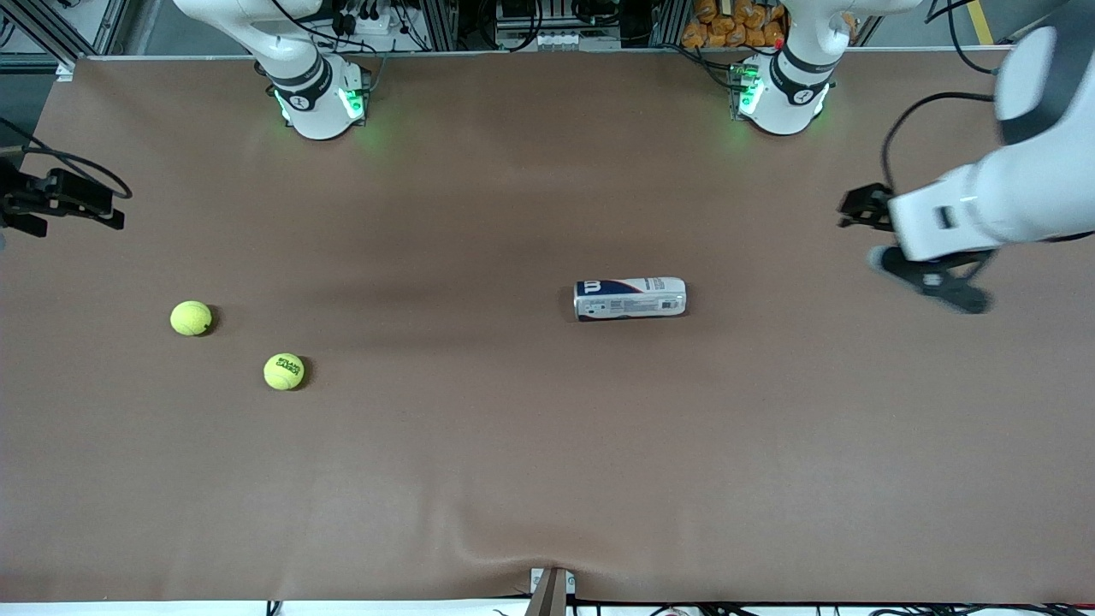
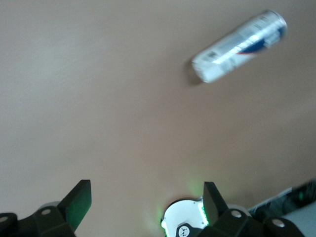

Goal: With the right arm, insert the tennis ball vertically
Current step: 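Reach the left gripper down to the Wilson can lying on its side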

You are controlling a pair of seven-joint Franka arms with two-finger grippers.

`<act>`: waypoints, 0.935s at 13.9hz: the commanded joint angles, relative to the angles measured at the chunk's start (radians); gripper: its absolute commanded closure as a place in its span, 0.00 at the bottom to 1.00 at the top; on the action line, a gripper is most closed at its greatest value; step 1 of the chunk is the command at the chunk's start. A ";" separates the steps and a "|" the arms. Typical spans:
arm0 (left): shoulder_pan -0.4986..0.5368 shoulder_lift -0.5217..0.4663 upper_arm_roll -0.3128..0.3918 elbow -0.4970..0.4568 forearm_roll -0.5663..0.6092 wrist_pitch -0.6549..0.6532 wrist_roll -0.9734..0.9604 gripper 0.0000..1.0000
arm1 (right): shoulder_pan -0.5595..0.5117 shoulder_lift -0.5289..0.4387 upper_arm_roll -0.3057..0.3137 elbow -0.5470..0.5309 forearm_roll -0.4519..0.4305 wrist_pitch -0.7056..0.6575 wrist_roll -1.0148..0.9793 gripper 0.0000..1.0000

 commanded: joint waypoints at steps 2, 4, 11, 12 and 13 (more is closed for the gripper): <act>-0.007 0.089 -0.036 0.009 -0.046 -0.014 0.157 0.00 | -0.098 -0.118 0.090 -0.157 -0.023 0.074 -0.003 0.00; -0.027 0.101 -0.038 -0.017 -0.041 -0.013 0.173 0.00 | -0.100 -0.144 0.089 -0.176 -0.025 0.073 -0.005 0.00; -0.166 0.112 -0.067 -0.211 0.008 0.217 0.249 0.00 | 0.060 -0.238 -0.118 -0.270 -0.025 0.108 -0.005 0.00; -0.164 0.100 -0.093 -0.260 0.008 0.286 0.318 0.00 | 0.067 -0.238 -0.120 -0.270 -0.029 0.108 -0.003 0.00; -0.163 0.086 -0.102 -0.302 0.011 0.328 0.363 0.00 | 0.065 -0.235 -0.119 -0.270 -0.038 0.109 -0.003 0.00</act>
